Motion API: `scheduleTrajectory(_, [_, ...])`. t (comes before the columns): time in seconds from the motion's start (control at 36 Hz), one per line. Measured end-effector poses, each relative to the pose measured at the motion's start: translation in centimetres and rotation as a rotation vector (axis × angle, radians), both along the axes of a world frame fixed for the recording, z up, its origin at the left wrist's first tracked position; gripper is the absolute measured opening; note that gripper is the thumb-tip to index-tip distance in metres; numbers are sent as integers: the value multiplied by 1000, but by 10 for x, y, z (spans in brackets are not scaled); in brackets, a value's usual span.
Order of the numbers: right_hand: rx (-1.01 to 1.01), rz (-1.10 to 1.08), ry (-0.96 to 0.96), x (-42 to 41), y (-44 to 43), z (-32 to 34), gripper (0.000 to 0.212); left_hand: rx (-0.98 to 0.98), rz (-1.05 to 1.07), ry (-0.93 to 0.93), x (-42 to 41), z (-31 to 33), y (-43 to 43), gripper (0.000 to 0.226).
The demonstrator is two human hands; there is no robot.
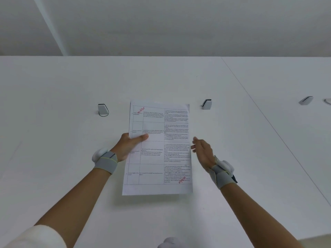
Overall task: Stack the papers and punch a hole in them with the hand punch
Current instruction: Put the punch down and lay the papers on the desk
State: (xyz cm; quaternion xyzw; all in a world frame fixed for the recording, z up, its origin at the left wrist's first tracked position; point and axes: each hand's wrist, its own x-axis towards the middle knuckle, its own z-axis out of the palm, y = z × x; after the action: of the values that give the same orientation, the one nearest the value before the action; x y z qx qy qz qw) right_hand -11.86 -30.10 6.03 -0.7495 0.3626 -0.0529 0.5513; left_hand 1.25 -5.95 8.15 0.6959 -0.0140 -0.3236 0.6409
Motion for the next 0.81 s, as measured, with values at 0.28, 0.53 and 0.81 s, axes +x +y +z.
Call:
scheduleTrajectory(0.28, [111,30,-61,5,23,-3,33,2,2,-17,-6,-11,-10,21])
scheduleTrajectory(0.53, [-37,33,99,4,21,-18,22,109,-51,82,-14,-37,-13,42])
scheduleTrajectory(0.81, [-71,42,293,6,21,-40,30,361,-63,25,-23,-66,-10,16])
